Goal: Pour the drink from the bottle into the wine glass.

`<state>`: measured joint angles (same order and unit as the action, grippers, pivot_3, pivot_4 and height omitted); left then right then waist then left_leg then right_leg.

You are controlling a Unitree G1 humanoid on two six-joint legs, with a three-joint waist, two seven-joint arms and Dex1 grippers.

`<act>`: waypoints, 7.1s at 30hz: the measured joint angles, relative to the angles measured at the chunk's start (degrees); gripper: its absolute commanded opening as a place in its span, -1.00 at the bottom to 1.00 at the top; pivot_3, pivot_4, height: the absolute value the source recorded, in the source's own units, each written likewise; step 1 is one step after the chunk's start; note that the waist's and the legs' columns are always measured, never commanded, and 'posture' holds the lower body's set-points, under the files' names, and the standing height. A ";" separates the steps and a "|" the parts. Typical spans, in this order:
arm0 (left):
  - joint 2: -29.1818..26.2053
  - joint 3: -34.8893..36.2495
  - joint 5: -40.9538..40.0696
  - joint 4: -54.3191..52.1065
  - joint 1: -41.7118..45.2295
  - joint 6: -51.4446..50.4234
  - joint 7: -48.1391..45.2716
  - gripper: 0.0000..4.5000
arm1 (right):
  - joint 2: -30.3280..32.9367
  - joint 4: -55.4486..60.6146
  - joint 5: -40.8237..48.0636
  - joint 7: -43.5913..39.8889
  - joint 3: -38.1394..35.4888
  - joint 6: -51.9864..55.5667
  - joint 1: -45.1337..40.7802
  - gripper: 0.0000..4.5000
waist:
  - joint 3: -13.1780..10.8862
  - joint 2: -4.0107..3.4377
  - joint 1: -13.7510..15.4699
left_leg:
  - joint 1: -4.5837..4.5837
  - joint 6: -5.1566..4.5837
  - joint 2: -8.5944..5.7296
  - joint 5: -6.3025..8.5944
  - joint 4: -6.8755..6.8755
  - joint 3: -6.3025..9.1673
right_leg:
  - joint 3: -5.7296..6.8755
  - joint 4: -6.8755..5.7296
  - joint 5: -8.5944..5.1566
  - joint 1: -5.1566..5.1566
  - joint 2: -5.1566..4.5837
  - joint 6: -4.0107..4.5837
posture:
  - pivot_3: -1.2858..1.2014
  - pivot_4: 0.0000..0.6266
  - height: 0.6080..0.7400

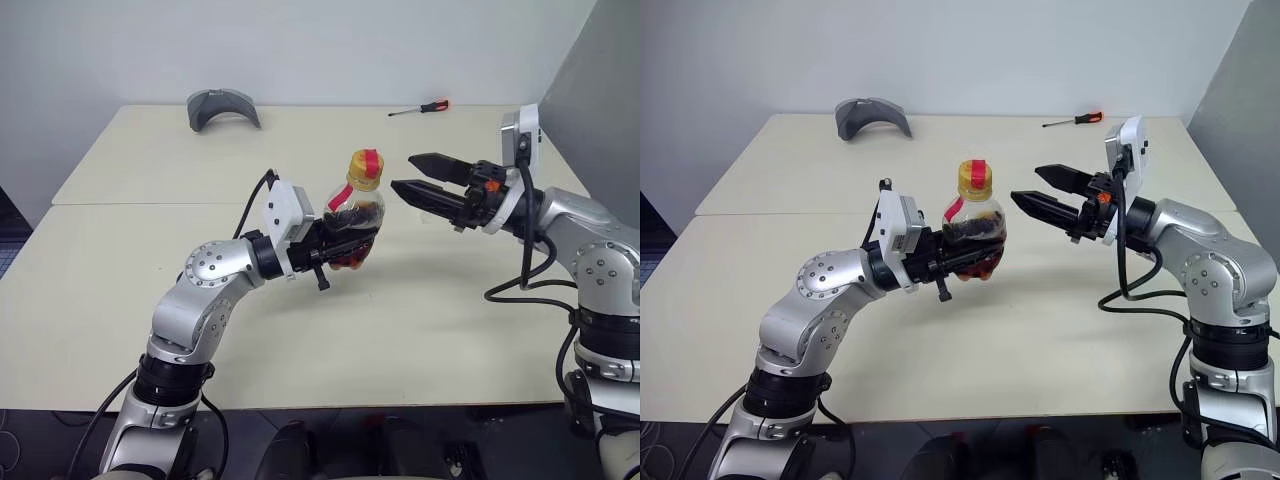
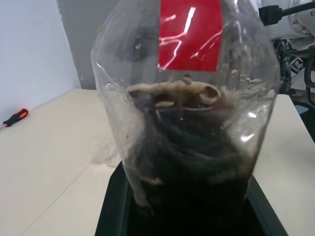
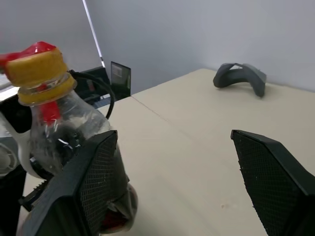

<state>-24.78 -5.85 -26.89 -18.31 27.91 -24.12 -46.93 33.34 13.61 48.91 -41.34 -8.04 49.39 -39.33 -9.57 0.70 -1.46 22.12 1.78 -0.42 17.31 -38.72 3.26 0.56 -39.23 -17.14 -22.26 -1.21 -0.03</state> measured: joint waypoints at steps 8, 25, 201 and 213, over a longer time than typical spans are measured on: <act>0.37 0.00 0.42 1.12 1.04 0.77 0.14 -0.60 | -1.70 4.38 8.81 2.44 -0.40 4.91 -2.27 0.75 | 0.00 0.00 0.00 | 0.00 0.00 0.00 0.00 -0.01 0.00 | 0.00 0.00 0.00 0.01 0.00 0.00 | 0.03 -0.52 1.00; 0.53 -0.02 0.65 1.25 1.01 0.90 -0.01 -0.60 | -6.90 4.77 13.23 7.94 0.32 5.13 -6.03 0.75 | 0.00 0.00 -0.03 | 0.00 0.00 0.00 0.00 -0.01 0.01 | 0.00 0.00 0.00 0.00 0.00 0.00 | 0.03 -0.52 1.00; -5.33 2.65 4.65 6.97 -11.55 6.75 -1.22 1.00 | -26.87 -64.81 -6.14 41.32 -32.15 -34.34 -15.80 0.99 | -0.06 0.10 -0.37 | -0.20 0.00 0.04 0.00 0.02 -0.36 | -0.31 -0.33 0.04 -0.07 0.03 -0.02 | 0.03 -0.52 1.00; -7.60 4.17 4.24 4.06 -13.26 4.38 -1.17 1.00 | -24.61 -74.00 -7.22 38.32 -31.55 -39.60 -18.85 0.83 | -0.05 0.11 -0.34 | -0.26 0.00 0.06 0.00 0.01 -0.35 | -0.30 -0.31 0.04 0.02 0.03 -0.01 | 0.03 -0.52 1.00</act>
<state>-32.38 -1.68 -22.65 -14.25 14.65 -19.74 -48.10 8.73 -60.39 41.69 -3.02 -39.59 9.79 -58.18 -9.62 0.82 -1.80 21.86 1.78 -0.36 17.31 -38.72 2.92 0.26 -39.54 -17.10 -22.24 -1.18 -0.04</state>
